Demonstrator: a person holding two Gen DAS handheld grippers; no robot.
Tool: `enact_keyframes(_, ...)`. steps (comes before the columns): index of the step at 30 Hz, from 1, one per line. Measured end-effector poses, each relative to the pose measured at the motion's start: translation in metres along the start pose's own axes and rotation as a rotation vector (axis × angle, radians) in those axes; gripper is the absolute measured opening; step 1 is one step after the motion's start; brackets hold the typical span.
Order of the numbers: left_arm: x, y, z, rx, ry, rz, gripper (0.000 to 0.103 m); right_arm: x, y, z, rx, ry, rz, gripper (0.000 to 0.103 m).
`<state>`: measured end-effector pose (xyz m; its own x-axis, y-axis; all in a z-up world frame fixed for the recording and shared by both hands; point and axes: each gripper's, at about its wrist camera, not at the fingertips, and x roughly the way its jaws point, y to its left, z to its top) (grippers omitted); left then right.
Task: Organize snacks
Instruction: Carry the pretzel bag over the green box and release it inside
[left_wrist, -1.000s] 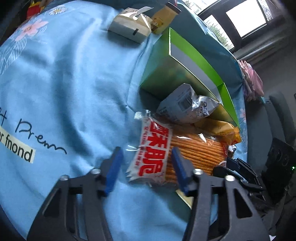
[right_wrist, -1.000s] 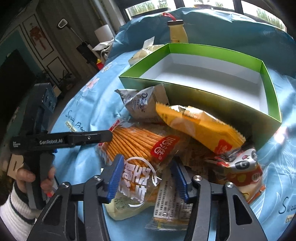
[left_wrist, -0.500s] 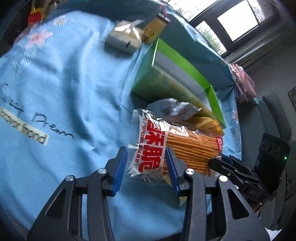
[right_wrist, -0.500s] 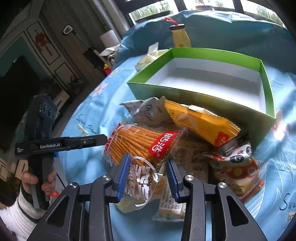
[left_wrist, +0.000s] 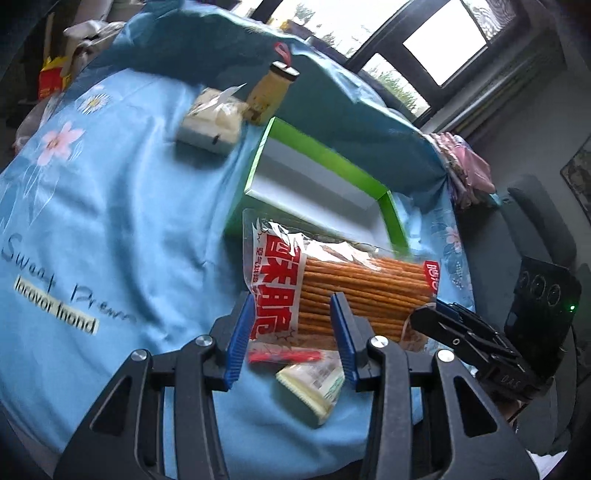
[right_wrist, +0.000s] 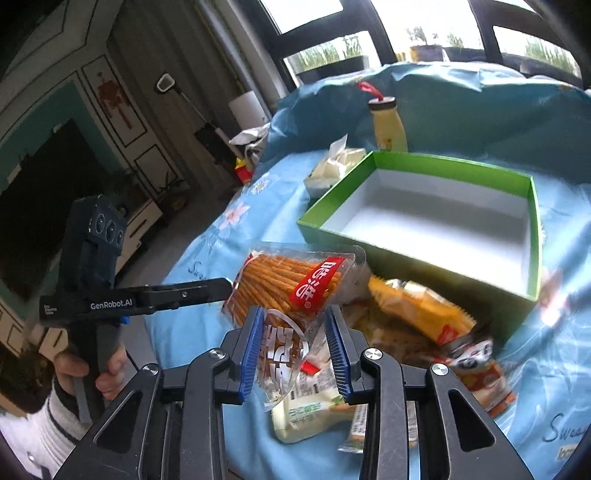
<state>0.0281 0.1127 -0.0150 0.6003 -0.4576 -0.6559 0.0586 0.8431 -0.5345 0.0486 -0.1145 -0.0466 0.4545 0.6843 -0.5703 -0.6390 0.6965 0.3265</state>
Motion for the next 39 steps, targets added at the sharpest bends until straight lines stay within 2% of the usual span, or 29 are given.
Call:
enact_keyframes(7, 0.01, -0.032, 0.037, 0.07, -0.029, -0.019, 0.041, -0.02, -0.018, 0.026, 0.009, -0.08, -0.034, 0.036)
enact_keyframes(15, 0.054, -0.058, 0.076, 0.128, 0.001, -0.004, 0.041, -0.024, -0.047, 0.057, 0.013, -0.126, -0.102, 0.036)
enact_keyframes(22, 0.109, -0.064, 0.096, 0.138, 0.08, 0.026, 0.041, -0.005, -0.091, 0.067, 0.073, -0.099, -0.132, 0.036)
enact_keyframes(31, 0.168, -0.056, 0.099, 0.123, 0.186, 0.082, 0.041, 0.034, -0.146, 0.063, 0.178, -0.013, -0.163, 0.037)
enact_keyframes(35, 0.177, -0.053, 0.098, 0.132, 0.189, 0.111, 0.042, 0.043, -0.159, 0.061, 0.207, 0.009, -0.199, 0.041)
enact_keyframes(39, 0.175, -0.056, 0.097, 0.154, 0.168, 0.143, 0.049, 0.044, -0.163, 0.059, 0.218, 0.012, -0.226, 0.043)
